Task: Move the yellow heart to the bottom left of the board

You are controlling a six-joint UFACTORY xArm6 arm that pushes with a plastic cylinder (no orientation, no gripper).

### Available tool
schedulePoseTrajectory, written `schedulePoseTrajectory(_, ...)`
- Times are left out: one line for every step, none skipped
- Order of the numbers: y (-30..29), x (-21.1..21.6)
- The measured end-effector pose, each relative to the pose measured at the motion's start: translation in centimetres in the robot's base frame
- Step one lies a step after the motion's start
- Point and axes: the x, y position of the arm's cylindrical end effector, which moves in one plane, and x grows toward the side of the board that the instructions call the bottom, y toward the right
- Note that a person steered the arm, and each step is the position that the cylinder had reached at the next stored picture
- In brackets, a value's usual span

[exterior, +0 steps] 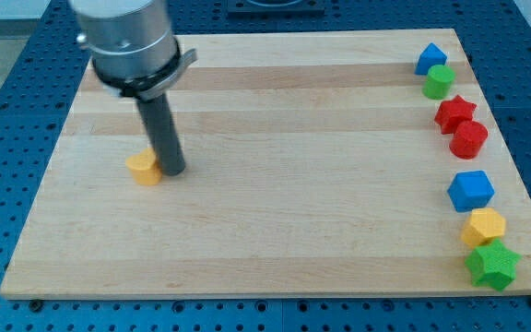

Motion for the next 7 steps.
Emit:
schedulePoseTrajectory(-2.9, 2.8)
schedulePoseTrajectory(-5.0, 5.1)
schedulePoseTrajectory(-0.5, 3.7)
schedulePoseTrajectory(1.3, -0.5)
schedulePoseTrajectory(1.7, -0.5)
schedulePoseTrajectory(1.2, -1.6)
schedulePoseTrajectory(-2.3, 0.3)
